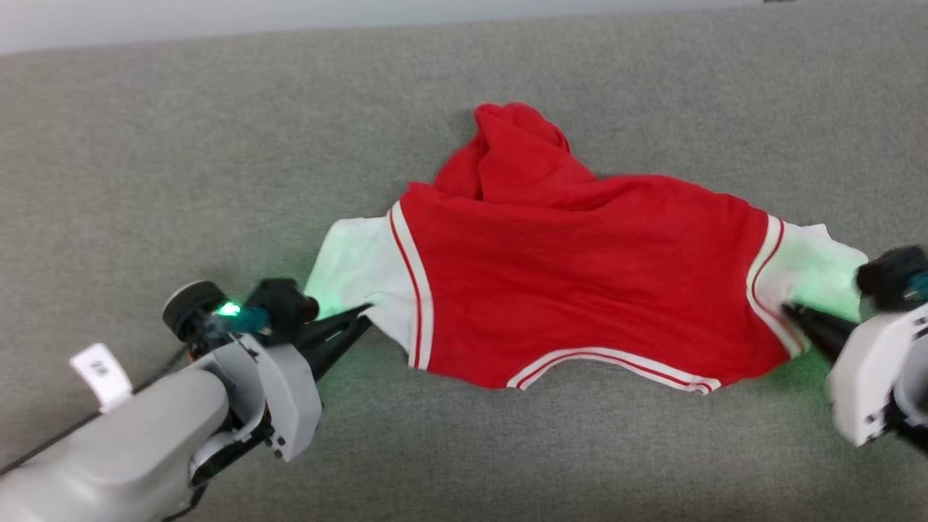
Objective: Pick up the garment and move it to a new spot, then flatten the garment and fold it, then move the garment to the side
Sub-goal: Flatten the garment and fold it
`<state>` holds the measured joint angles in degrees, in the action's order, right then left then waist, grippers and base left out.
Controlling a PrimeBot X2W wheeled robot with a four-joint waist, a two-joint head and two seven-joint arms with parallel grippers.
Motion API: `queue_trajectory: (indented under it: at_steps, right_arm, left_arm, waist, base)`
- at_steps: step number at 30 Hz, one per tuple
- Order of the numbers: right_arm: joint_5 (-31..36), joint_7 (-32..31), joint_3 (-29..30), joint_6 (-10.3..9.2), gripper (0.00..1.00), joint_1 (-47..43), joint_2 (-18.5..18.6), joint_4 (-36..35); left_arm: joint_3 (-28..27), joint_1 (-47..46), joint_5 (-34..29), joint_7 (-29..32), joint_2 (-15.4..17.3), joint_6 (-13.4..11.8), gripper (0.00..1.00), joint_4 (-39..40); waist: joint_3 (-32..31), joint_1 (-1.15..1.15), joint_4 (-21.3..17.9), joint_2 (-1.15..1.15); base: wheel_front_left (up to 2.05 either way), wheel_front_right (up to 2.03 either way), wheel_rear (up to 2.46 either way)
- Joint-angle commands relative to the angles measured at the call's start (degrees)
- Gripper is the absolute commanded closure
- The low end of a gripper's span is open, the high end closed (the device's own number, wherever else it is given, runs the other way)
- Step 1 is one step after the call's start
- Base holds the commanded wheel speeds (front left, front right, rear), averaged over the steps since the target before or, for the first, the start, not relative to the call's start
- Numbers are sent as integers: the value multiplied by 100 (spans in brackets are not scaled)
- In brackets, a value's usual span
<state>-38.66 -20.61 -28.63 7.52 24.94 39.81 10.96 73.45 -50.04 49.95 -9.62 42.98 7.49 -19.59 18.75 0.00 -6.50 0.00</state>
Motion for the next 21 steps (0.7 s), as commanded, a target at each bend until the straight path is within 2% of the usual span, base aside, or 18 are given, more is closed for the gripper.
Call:
queue_trajectory:
  at_steps: [1, 5, 10, 12, 15, 21]
  right_arm:
    - [-10, 137, 93, -7, 100, -3, 151, -144]
    - [-191, 489, 484, -7, 100, 63, 308, -582]
    - [-502, 731, 1297, -7, 100, 162, 221, -995]
    - [-586, 707, 1622, -7, 100, 268, -3, -1031]
    - [-449, 626, 2074, -7, 100, 718, -448, -776]
    - [-89, 491, 2714, -7, 100, 2490, -1852, 397]
  left_arm:
    - [-8, -39, 263, -162, -19, -10, 100, 31]
    - [-307, -138, 1291, -491, 37, -10, 100, 419]
    - [-1260, -238, 2027, -555, 115, -9, 100, 1082]
    - [-1654, -225, 2164, -547, 97, -9, 100, 1185]
    - [-1897, -418, 2347, -549, 1, -9, 100, 1050]
    - [-2326, -1449, 3090, -437, -483, -9, 100, -162]
  waist:
    - [-140, 0, 94, 0]
    - [-271, 0, 242, 0]
    - [-277, 0, 483, 0]
    - [-207, 0, 564, 0]
    - [-36, 0, 632, 0]
    - [520, 0, 596, 0]
  base:
    - [0, 0, 0]
    - [0, 0, 0]
    - [0, 0, 0]
    - [0, 0, 0]
    - [0, 0, 0]
    - [0, 0, 0]
